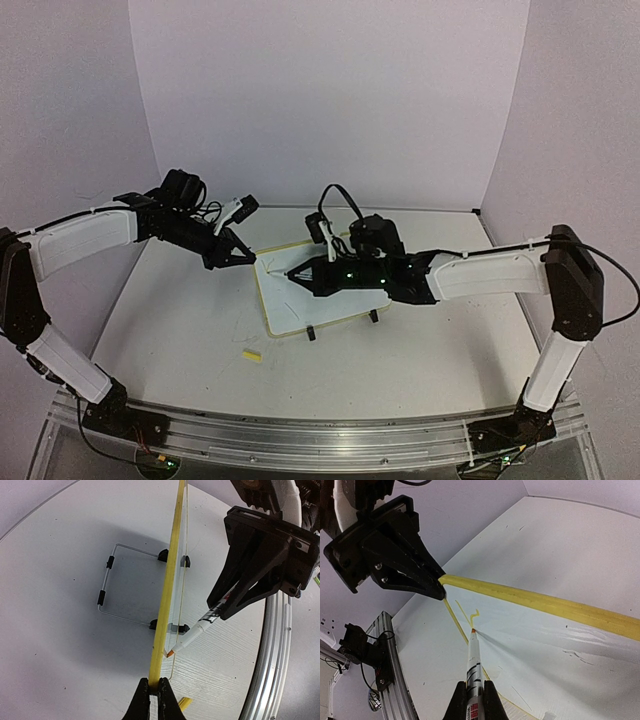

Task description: Write a sentence on the whiteboard

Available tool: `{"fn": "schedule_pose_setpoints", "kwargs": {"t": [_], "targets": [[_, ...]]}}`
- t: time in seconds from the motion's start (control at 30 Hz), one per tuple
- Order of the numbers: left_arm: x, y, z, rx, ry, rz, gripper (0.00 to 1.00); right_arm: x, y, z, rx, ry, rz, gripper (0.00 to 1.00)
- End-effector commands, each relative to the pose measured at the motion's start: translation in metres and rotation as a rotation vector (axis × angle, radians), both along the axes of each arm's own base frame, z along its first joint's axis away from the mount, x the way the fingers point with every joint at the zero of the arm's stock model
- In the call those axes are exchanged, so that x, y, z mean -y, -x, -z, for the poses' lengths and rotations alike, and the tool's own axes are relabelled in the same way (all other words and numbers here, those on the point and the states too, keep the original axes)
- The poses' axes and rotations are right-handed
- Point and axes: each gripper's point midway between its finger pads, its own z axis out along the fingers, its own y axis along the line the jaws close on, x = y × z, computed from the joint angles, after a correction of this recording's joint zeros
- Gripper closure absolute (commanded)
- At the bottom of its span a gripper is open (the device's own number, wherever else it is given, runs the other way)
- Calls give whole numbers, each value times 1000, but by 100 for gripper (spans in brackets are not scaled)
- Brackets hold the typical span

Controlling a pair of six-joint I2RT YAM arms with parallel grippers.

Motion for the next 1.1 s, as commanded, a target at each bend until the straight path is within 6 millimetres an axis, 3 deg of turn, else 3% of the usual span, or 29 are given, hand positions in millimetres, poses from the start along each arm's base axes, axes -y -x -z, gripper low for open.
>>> {"fn": "schedule_pose_setpoints", "kwargs": {"t": [0.0, 0.2, 0.43, 0.67, 0.8, 1.07], "targets": [[-2, 0, -8, 51, -2, 6, 100, 5, -2, 27, -39, 45, 23, 100], [-2, 0, -8, 52, -2, 6, 100, 6, 0, 33, -50, 54, 16, 100], [-2, 0, -8, 54, -3, 4, 100, 4, 4, 25, -47, 38, -10, 100], [-2, 0, -8, 55, -4, 3, 100, 7, 24, -28, 7, -99, -81, 100], [-2, -1, -9, 55, -4, 2, 100, 15, 22, -44, 36, -122, -44, 100], [-2, -1, -8, 53, -4, 2, 100, 14, 7, -33, 44, -73, 14, 100]]}}
